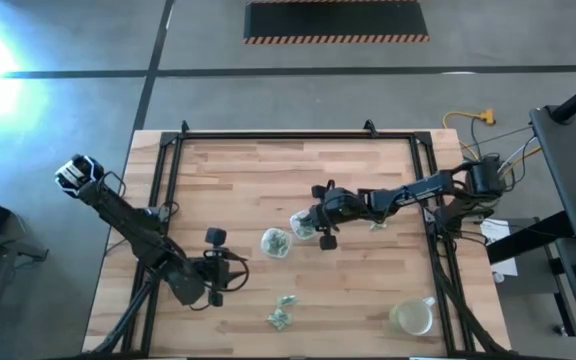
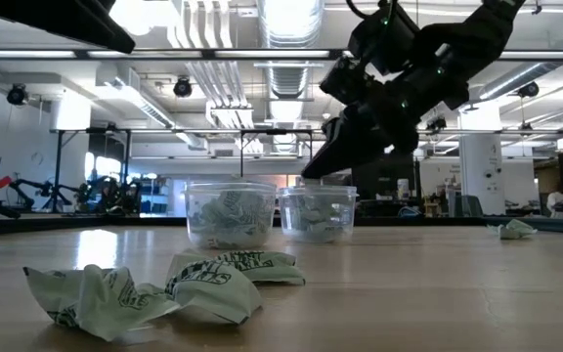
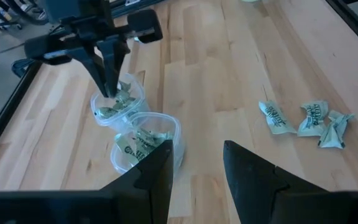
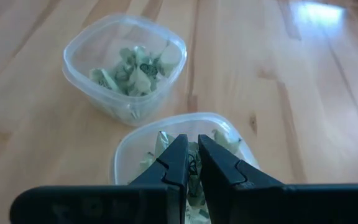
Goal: Pick and place items into bin
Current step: Put the stevia packet into the right bin, then put the stevia packet into the left bin
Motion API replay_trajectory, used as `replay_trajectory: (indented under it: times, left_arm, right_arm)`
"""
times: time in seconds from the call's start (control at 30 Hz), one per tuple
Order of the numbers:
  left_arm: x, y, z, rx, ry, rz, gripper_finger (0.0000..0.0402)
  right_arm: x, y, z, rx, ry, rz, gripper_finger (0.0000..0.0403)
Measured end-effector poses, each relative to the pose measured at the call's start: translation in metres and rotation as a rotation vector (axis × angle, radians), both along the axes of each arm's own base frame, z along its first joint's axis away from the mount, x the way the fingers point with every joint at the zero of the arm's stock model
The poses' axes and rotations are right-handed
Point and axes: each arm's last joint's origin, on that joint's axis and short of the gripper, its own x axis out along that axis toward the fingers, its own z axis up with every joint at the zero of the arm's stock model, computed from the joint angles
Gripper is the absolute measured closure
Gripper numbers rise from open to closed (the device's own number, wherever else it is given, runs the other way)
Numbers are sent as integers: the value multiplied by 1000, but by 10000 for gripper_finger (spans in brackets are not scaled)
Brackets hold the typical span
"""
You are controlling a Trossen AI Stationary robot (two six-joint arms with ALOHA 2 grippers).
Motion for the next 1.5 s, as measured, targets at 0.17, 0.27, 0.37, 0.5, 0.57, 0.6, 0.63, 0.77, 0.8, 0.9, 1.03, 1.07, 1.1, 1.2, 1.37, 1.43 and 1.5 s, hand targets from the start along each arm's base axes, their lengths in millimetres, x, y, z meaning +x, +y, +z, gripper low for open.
replay_trajectory:
  times: [0.17, 0.27, 0.37, 0.5, 0.57, 0.6, 0.63, 0.77, 0.8, 0.9, 1.03, 1.07, 1.1, 1.2, 1.37, 1.43, 1.5]
  left_arm:
    - [0, 0, 0, -1, -1, 0, 276]
    - [0, 0, 0, 0, 0, 0, 276]
    - [0, 0, -1, 1, 1, 0, 276]
    - [0, 0, -1, 1, 1, 0, 276]
    - [0, 0, -1, 1, 2, 0, 276]
    - [0, 0, -1, 1, 2, 0, 276]
    - [0, 0, -1, 1, 2, 0, 276]
    - [0, 0, -1, 1, 2, 0, 276]
    - [0, 0, -1, 1, 2, 0, 276]
    - [0, 0, -2, 1, 2, 0, 276]
    - [0, 0, -2, 3, 1, 2, 276]
    - [0, 1, -2, 4, 2, 3, 276]
    - [0, 1, -2, 5, 2, 4, 276]
    - [0, 1, -2, 3, -1, 5, 276]
    - [1, -1, -6, -10, -36, -5, 276]
    - [3, -2, -8, -1, -45, -15, 276]
    - [5, -4, -13, 6, -53, -36, 276]
  right_arm:
    - [3, 0, -4, -3, 5, 2, 376]
    - [3, 0, -3, -2, 6, 2, 376]
    - [3, 0, -3, -2, 6, 1, 373]
    - [3, 0, -3, -1, 6, 1, 353]
    - [3, 0, -3, -2, 6, 1, 338]
    - [3, 0, -3, -2, 6, 1, 329]
    - [3, 0, -3, -2, 5, 1, 319]
    - [3, 0, -2, -18, 1, 3, 282]
    - [3, 0, -1, -26, -5, 8, 273]
    - [2, 0, 7, -35, -37, 11, 250]
    - [-1, 0, 25, -34, -97, 7, 227]
    - [-3, 0, 30, -32, -110, 7, 222]
    - [-4, 1, 34, -27, -120, 5, 219]
    - [-13, 3, 47, -11, -121, 0, 214]
    - [-36, 6, 66, 28, -42, -16, 217]
    - [-49, 7, 71, 60, 18, -34, 221]
    - [-62, 9, 76, 96, 80, -57, 224]
